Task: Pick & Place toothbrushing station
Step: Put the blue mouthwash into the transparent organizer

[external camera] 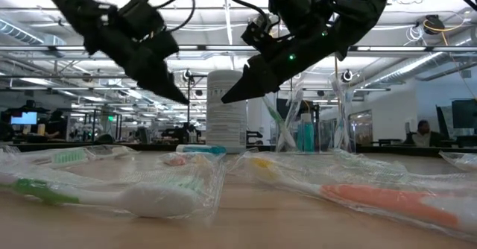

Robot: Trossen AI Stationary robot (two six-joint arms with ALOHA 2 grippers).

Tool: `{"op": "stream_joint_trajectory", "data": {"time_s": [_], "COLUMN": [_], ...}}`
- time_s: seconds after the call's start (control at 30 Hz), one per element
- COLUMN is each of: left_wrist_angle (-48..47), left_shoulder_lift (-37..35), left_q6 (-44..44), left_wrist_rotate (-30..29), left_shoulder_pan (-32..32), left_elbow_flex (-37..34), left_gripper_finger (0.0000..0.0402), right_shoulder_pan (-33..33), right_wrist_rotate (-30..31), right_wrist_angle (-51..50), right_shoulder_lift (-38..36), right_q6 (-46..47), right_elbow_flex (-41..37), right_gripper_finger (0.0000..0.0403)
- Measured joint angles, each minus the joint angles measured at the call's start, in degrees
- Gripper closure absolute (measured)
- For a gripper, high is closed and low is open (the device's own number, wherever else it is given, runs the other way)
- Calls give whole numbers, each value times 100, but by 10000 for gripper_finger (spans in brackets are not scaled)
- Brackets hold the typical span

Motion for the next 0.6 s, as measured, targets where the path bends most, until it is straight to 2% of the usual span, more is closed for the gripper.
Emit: {"op": "stream_joint_trajectory", "data": {"time_s": [0.17, 0.33, 0.6], "left_wrist_angle": [952, 1522, 1763], "left_shoulder_lift": [238, 945, 1873], "left_q6": [-39, 127, 362], "left_wrist_rotate": [634, 1346, 1170], "left_shoulder_pan": [476, 853, 1101], "left_elbow_flex": [-551, -544, -364], "left_gripper_finger": [229, 229, 229], "right_shoulder_pan": [-31, -54, -52], "right_wrist_rotate": [2, 0, 0], "right_wrist_angle": [2, -2, -22], "right_shoulder_lift": [0, 0, 0], "right_q6": [-23, -23, -23], "right_elbow_flex": [-2, -6, -7], "right_gripper_finger": [228, 228, 230]}}
